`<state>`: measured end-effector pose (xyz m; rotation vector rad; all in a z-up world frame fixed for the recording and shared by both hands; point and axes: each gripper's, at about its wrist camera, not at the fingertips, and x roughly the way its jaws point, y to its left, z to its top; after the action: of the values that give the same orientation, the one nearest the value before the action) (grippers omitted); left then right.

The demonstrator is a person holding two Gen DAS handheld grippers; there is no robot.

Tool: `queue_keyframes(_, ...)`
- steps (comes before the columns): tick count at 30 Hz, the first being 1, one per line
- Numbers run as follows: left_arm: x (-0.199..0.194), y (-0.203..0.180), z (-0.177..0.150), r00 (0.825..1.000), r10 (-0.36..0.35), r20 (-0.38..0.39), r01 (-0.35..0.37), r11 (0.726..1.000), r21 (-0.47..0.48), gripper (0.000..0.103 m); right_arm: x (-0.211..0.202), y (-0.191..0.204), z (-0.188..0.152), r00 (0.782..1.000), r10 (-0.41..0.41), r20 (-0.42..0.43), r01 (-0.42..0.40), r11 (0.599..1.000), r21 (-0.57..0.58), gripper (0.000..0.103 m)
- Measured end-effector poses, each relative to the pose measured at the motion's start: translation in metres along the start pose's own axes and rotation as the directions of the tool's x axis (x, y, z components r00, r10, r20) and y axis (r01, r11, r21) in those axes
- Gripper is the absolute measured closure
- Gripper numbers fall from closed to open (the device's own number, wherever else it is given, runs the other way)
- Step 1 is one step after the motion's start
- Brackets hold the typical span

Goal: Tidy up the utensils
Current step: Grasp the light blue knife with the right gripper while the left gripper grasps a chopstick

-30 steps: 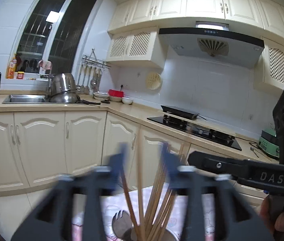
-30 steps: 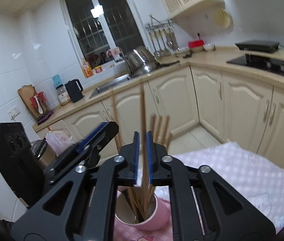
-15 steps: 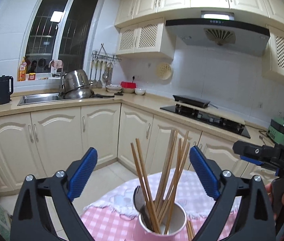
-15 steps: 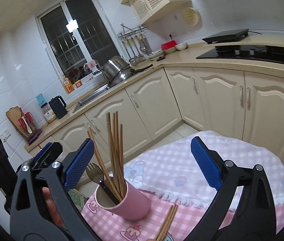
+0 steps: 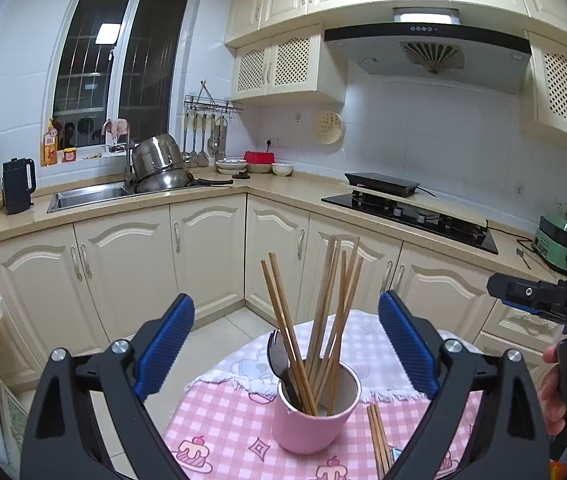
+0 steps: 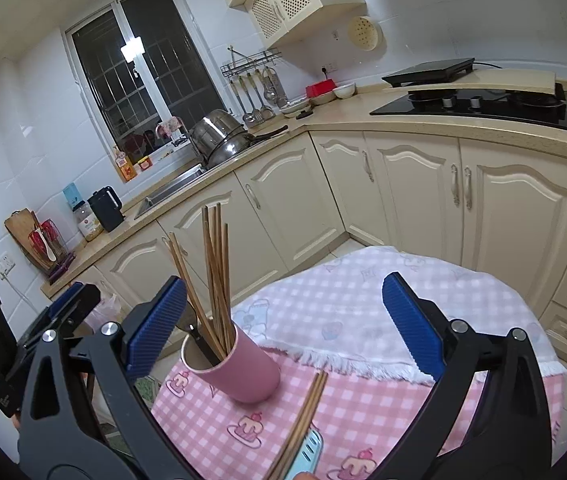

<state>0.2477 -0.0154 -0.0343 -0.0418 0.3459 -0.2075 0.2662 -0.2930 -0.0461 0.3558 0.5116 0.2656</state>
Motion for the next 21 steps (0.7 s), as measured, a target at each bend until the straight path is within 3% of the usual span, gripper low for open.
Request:
queue_keyframes(9,-0.017,-0.005,-0.004,1.000,-0.013,-0.025,0.013,1.000,0.014,0.012,-0.015,-0.004,-0.014,0.999,-0.030,-0.040,0.030,1.000,-0.001,0.006)
queue_keyframes(21,-0.020,-0.016,-0.032,0.993,-0.039,-0.115,0.043,0.999,0.033,0.012,-0.017,-0.010,-0.054,0.981,-0.088,-0.176,0.079,0.995,-0.054,0.006)
